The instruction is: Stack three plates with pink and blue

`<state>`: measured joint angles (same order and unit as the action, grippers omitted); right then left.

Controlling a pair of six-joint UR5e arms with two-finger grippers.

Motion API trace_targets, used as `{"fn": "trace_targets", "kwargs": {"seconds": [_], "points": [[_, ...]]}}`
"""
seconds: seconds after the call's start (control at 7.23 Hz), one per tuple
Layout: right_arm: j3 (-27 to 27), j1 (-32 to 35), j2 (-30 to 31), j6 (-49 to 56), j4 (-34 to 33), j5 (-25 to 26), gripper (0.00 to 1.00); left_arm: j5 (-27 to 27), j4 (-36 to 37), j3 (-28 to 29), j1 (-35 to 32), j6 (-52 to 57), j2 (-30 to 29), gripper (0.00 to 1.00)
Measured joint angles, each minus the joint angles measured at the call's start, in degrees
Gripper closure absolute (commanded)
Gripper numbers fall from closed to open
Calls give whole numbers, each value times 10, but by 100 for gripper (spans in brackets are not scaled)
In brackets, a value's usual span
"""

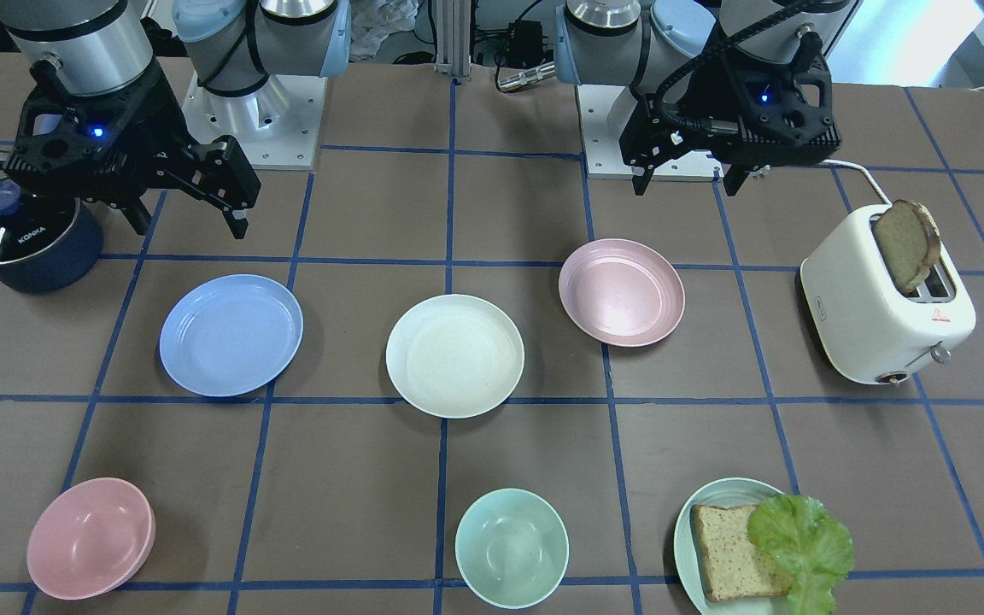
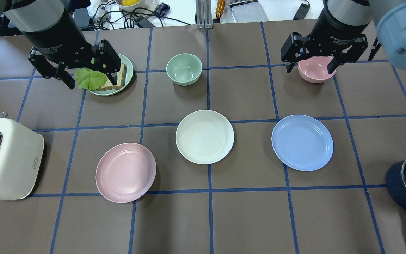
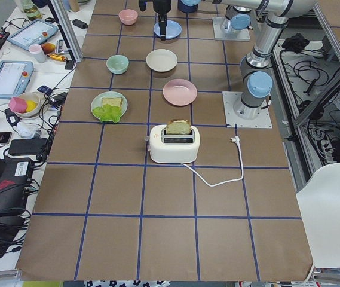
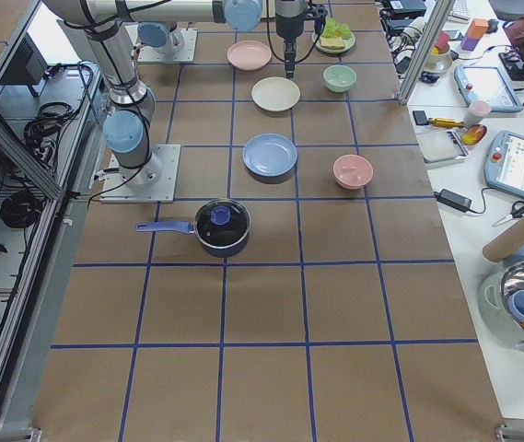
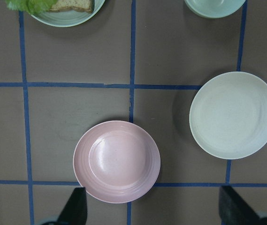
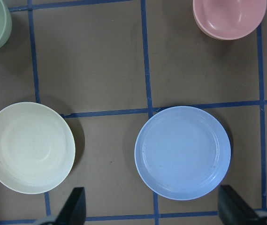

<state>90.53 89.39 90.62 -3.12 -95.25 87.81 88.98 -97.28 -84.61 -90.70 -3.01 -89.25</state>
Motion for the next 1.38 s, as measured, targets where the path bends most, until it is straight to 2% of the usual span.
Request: {"fn": "trace_targets", "kwargs": {"seconds": [1.38], "points": [[4,-9,-1,-6,-1,2,0,-2,2,-1,4,1,1,0]]}}
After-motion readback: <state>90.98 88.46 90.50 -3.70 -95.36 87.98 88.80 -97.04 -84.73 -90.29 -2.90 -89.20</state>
